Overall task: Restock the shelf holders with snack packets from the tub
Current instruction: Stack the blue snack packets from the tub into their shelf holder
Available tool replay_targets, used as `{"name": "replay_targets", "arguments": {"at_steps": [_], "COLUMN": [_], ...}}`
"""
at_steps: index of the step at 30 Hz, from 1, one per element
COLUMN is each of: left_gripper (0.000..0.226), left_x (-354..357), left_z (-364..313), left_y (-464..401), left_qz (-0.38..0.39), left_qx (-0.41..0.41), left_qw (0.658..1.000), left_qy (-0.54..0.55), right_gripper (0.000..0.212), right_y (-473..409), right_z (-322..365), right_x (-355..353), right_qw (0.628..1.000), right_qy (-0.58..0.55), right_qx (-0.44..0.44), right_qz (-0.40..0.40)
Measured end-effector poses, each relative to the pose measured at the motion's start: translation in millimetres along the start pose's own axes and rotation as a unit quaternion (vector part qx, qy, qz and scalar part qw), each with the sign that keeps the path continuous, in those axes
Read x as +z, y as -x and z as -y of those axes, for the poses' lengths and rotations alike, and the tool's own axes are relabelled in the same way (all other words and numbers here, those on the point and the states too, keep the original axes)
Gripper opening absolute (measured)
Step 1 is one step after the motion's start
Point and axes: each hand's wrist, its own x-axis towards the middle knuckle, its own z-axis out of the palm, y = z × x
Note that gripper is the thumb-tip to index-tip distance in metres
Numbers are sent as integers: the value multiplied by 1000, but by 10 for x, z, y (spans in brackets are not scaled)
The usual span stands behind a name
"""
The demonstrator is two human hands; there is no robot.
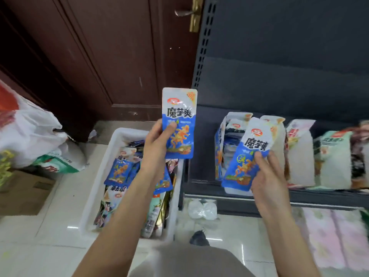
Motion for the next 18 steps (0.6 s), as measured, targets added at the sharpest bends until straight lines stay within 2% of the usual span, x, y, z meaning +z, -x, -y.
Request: {"name": "replay_targets", "arguments": {"at_steps": [4,8,11,13,15,16,18], "left_gripper": [12,15,15,10,14,14,11], "left_x": [785,1140,1127,1068,1040,1046,1090], "left_z": [-70,161,439,588,684,714,746], "left_y": [-266,-368,-371,-364,-347,-339,-313], "left_qz": [106,175,182,163,148,140,126], "left_qx": [129,140,116,145,211,225,207], "left_qw": [980,957,945,913,873,871,891], "left_qy": [-103,-183,-245,-344,-413,-413,-384], "right_gripper": [23,21,20,20,21,23,25], "right_y": [-150,-295,-392,-454,-520,-555,-623], "right_z": [267,449,519,537,557,576,641], "right_x": [-344,-536,-617,-634,-626,-619,-599], "right_qw": [991,986,986,987,986,985,981], "right_qy": [40,4,-25,-30,-38,-45,-59], "right_qx": [-96,-134,-139,-140,-144,-151,-174], "right_qz": [-82,-95,-84,-78,-73,-72,-69]}}
